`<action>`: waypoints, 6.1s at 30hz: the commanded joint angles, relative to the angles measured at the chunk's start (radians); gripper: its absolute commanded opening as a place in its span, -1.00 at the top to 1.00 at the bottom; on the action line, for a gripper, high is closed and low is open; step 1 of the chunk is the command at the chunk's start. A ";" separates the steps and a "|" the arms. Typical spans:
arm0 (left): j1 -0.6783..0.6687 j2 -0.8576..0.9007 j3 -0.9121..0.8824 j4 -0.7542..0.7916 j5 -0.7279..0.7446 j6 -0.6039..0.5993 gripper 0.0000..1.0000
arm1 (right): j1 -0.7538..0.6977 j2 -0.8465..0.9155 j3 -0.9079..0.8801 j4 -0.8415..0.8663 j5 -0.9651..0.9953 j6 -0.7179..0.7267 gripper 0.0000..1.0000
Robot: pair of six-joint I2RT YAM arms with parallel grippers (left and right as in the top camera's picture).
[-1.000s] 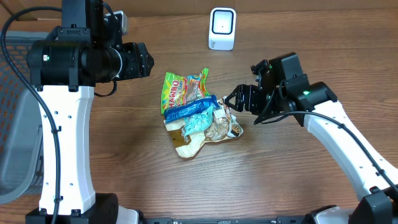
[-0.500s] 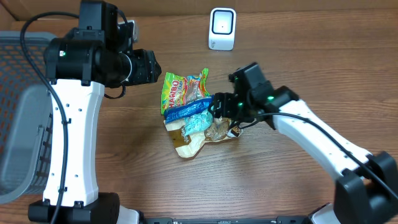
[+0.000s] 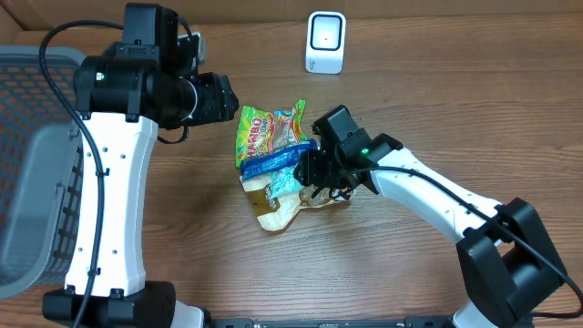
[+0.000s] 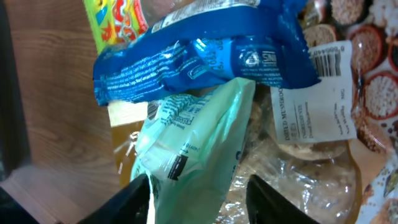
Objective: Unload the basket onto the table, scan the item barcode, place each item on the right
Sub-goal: 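Reach the right gripper into the pile and grasp the pale green packet, then pull the pale green packet right and set it beside the pile, then lower the right gripper and regrasp the pale green packet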
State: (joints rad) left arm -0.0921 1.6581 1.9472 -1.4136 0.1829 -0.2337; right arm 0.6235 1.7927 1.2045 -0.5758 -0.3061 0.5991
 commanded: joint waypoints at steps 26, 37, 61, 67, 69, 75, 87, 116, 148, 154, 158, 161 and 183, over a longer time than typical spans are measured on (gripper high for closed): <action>-0.082 0.006 -0.005 0.050 0.063 -0.021 -0.37 | -0.069 -0.280 0.069 -0.195 -0.231 -0.424 0.92; -0.246 0.006 -0.229 0.319 0.089 -0.214 -0.31 | -0.327 -0.338 0.067 -0.291 -0.213 -0.415 0.92; -0.438 0.031 -0.560 0.890 0.053 -0.300 -0.39 | -0.581 -0.218 -0.157 -0.104 -0.095 -0.391 0.05; -0.436 0.031 -0.560 0.891 0.046 -0.282 -0.44 | -0.559 -0.218 -0.062 -0.100 -0.174 -0.433 0.53; -0.436 0.031 -0.560 0.891 0.042 -0.282 -0.46 | -0.547 -0.213 -0.070 -0.098 -0.174 -0.454 0.79; -0.436 0.031 -0.560 0.891 0.047 -0.286 -0.50 | -0.534 -0.146 -0.119 -0.094 -0.174 -0.481 0.92; -0.438 0.031 -0.560 0.883 0.046 -0.286 -0.51 | -0.535 0.032 -0.171 -0.101 -0.130 -0.492 0.92; -0.388 0.030 -0.557 0.878 0.078 -0.282 -0.56 | -0.600 0.049 -0.005 -0.365 -0.154 -0.629 0.85; -0.208 0.006 0.098 0.209 -0.042 -0.094 -0.84 | -0.661 0.032 0.250 -0.550 0.032 -0.634 -0.35; -0.151 0.006 0.128 0.111 -0.116 -0.065 -0.90 | -0.718 0.099 0.178 -0.520 0.085 -0.634 -0.49; -0.150 0.013 0.124 0.112 -0.122 -0.053 -0.97 | -0.733 0.163 0.169 -0.528 0.010 -0.678 -0.46; -0.150 0.020 0.124 0.112 -0.151 -0.054 -0.99 | -0.731 0.200 0.169 -0.546 -0.123 -0.771 -0.36; -0.150 0.025 0.122 0.116 -0.157 -0.055 -1.00 | -0.730 0.224 0.035 -0.397 -0.284 -0.798 0.23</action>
State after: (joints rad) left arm -0.2432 1.6741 2.0487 -1.3014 0.0395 -0.3099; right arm -0.1051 2.0098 1.2465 -0.9901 -0.5751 -0.1909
